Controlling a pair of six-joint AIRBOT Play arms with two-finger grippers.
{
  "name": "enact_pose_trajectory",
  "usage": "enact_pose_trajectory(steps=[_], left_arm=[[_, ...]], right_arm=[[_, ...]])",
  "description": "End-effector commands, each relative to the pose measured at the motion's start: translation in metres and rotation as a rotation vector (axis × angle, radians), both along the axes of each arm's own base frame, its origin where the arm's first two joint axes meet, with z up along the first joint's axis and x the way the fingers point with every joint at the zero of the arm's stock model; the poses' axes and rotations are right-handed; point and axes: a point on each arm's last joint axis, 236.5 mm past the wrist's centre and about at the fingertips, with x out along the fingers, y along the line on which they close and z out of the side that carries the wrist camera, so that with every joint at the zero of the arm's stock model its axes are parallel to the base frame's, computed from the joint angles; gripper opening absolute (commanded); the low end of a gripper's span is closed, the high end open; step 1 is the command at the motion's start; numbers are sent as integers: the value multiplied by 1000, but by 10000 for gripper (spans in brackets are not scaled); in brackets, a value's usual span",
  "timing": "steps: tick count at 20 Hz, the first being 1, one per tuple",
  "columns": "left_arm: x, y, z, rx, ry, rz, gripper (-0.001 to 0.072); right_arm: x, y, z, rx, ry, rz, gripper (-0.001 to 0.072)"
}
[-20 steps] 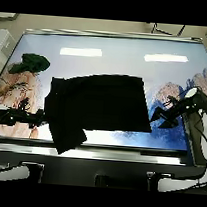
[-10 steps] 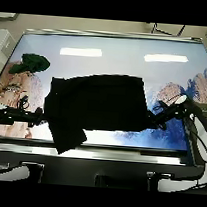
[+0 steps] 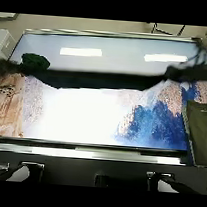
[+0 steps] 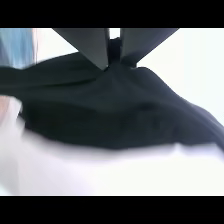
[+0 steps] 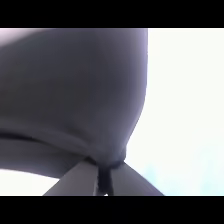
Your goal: Fold the clothes and pants, and hang the long-sleeved shirts on hangers.
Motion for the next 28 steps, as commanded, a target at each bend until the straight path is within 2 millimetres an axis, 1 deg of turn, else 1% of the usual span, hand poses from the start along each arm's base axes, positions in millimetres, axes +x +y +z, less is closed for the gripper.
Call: enact_pose_trajectory(steps=[1,2,3,4,6,8,10,12,13,14,15,16,17,18,19,20,21,22,23,24,25,26,27,28], left_arm=[[-86,-28,251,251,-658,84,24],[-119,-44,280,282,-738,75,24],[-149,-60,300,286,-796,72,24],[-173,-70,312,283,-838,77,24],[-213,-84,329,305,-921,98,23],[-236,-92,340,314,-979,113,24],[-243,-94,344,303,-994,118,24],[-240,-93,344,275,-981,118,23],[-236,-91,342,275,-970,120,23],[-227,-85,336,276,-937,128,24],[-211,-78,322,264,-864,129,23],[-188,-71,295,246,-735,113,24],[-164,-67,260,226,-588,74,23],[-139,-61,214,197,-410,22,23],[-115,-58,166,164,-243,-38,23],[-94,-56,121,118,-112,-75,22],[-73,-56,76,75,3,-93,23],[-52,-58,21,50,116,-109,23],[-38,-62,-34,30,222,-111,22],[-27,-70,-94,9,327,-106,23],[-19,-78,-149,-18,414,-91,23],[-12,-83,-194,-34,476,-67,23],[-4,-83,-231,-39,521,-37,24],[6,-80,-262,-46,565,-9,24]], right_arm=[[-62,-27,259,-227,-709,-119,42],[-92,-27,290,-255,-786,-138,43],[-119,-25,307,-271,-830,-148,43],[-143,-23,317,-285,-853,-151,43],[-180,-20,331,-304,-898,-161,43],[-206,-21,349,-306,-961,-191,43],[-224,-24,366,-292,-1029,-231,43],[-232,-27,377,-287,-1071,-252,42],[-231,-27,376,-286,-1068,-253,42],[-224,-27,368,-285,-1034,-248,42],[-210,-29,351,-269,-960,-246,42],[-191,-31,325,-242,-849,-240,42],[-166,-32,283,-221,-682,-222,42],[-142,-32,234,-209,-490,-192,42],[-121,-32,173,-199,-256,-150,42],[-102,-31,117,-184,-55,-110,42],[-84,-28,60,-155,127,-70,42],[-68,-22,10,-129,257,-36,41],[-53,-15,-42,-120,372,-10,41],[-41,-3,-92,-112,461,18,41],[-30,9,-133,-107,520,33,42],[-16,19,-173,-95,559,20,42],[-2,26,-203,-69,589,-21,43],[11,32,-227,-26,604,-64,43]])
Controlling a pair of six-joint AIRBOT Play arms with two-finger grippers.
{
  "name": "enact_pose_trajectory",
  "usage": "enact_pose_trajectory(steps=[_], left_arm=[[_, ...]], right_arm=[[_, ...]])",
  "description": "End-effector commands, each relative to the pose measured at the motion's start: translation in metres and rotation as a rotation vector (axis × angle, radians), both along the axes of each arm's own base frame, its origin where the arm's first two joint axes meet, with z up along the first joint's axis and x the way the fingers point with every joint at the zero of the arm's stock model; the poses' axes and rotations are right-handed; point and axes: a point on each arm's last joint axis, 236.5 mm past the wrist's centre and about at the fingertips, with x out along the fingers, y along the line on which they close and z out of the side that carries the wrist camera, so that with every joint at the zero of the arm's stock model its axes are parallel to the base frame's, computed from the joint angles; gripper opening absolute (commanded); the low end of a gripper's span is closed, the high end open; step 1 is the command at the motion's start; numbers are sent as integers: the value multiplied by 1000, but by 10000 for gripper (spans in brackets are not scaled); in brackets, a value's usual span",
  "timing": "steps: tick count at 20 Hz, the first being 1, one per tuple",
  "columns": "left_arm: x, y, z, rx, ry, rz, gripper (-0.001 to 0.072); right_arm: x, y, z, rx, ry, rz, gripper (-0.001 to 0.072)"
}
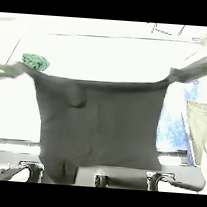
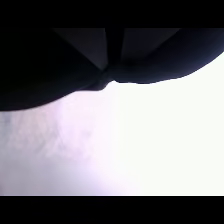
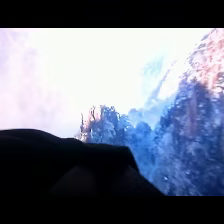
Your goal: Fold the clothes and pants, and hang the long-sleeved shirts on hangers.
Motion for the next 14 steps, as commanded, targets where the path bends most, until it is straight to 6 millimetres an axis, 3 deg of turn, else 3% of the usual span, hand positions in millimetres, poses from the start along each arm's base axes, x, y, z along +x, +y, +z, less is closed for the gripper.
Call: enact_pose_trajectory(steps=[1,3,5,7,10,14], left_arm=[[21,-5,-137,-4,197,85,24],[52,6,-154,7,191,113,24],[87,14,-146,58,94,89,24],[120,23,-129,95,-14,116,24],[149,32,-117,130,-122,192,24],[149,1,-152,131,-76,147,25]], right_arm=[[36,28,-118,91,128,-133,43],[76,25,-124,114,-7,-210,43],[121,9,-100,128,-213,-282,43],[148,-15,-81,172,-338,-402,43],[152,-40,-85,150,-355,-438,43],[128,-29,-129,111,-194,-374,43]])
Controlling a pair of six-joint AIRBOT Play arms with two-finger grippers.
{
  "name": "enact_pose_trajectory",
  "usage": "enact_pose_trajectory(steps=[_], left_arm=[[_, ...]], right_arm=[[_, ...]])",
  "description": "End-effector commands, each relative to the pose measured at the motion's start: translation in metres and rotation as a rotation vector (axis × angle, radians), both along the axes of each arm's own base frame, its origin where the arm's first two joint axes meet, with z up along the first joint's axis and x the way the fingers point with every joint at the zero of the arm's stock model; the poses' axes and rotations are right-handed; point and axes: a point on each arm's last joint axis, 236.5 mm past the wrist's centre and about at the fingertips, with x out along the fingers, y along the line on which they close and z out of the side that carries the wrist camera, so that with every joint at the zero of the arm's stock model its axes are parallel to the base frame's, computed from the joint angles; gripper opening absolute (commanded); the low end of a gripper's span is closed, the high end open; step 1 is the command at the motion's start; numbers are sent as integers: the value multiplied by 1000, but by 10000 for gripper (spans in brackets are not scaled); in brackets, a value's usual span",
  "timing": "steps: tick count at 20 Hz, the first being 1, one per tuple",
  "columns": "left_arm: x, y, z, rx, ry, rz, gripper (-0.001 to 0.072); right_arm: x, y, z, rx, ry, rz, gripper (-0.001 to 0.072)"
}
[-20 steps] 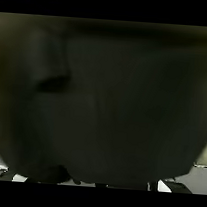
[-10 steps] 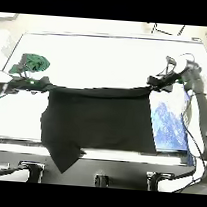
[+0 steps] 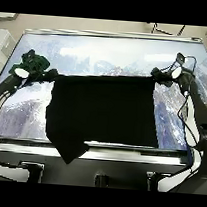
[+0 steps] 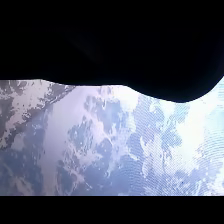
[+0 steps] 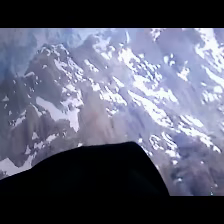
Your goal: Fold the clothes and pants, and hang the long-sleeved shirts on hangers.
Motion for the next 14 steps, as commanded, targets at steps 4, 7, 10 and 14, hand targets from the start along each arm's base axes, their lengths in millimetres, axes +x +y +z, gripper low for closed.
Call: enact_pose_trajectory(steps=[4,7,10,14], left_arm=[[13,-35,2,6,-44,-42,25],[26,-29,36,7,-113,-30,24],[10,-42,6,-29,-6,-64,24],[-53,-40,-6,-21,217,-240,23]], right_arm=[[-11,-24,6,-32,45,-11,43],[-22,-48,35,-53,49,-36,43],[-44,-32,-2,-30,187,-1,44],[-86,-35,-7,-63,344,111,44]])
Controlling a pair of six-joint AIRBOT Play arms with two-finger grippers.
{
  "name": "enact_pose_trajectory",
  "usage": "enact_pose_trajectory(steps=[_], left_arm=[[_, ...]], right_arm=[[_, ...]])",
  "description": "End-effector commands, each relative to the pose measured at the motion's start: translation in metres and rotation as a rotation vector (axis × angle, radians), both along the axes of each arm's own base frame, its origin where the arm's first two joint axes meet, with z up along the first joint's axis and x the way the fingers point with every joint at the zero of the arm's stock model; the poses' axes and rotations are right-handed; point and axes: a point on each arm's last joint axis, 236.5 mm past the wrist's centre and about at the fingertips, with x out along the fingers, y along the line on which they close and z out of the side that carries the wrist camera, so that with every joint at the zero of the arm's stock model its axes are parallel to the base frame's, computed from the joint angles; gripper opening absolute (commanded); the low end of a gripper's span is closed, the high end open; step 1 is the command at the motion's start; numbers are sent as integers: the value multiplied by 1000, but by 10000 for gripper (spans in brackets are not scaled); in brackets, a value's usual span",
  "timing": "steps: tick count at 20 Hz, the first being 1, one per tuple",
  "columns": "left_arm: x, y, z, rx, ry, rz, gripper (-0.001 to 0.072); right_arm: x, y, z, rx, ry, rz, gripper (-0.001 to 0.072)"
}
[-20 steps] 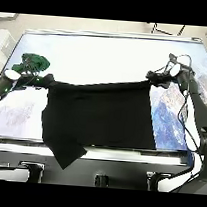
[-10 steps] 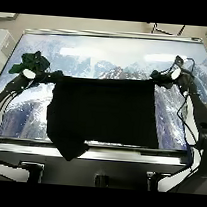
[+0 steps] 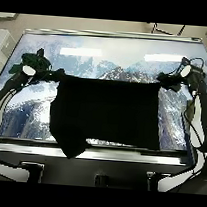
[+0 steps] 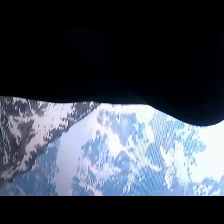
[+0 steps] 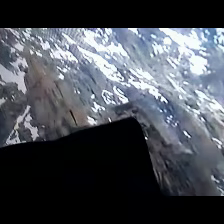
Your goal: Fold the clothes and pants, and hang the long-sleeved shirts on hangers.
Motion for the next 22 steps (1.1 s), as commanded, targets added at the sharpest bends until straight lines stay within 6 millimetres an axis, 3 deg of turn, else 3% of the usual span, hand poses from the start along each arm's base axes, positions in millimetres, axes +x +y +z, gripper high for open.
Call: enact_pose_trajectory(steps=[1,3,4,7,11,14,18,22], left_arm=[[-64,6,-5,45,207,-170,23],[-105,11,-11,62,354,-239,24],[-119,13,-22,65,427,-229,23],[-140,25,-52,103,508,-215,23],[-151,22,-72,100,558,-204,24],[-151,22,-71,102,558,-210,23],[-148,35,-59,85,567,-187,23],[-161,30,-76,73,630,-193,24]], right_arm=[[-56,-3,-1,-10,203,114,44],[-102,6,-5,36,386,164,44],[-116,14,-11,49,437,210,44],[-148,24,-31,72,552,263,45],[-158,25,-45,81,579,257,45],[-173,27,-46,95,639,273,45],[-176,24,-45,80,650,295,45],[-175,24,-54,85,656,267,46]])
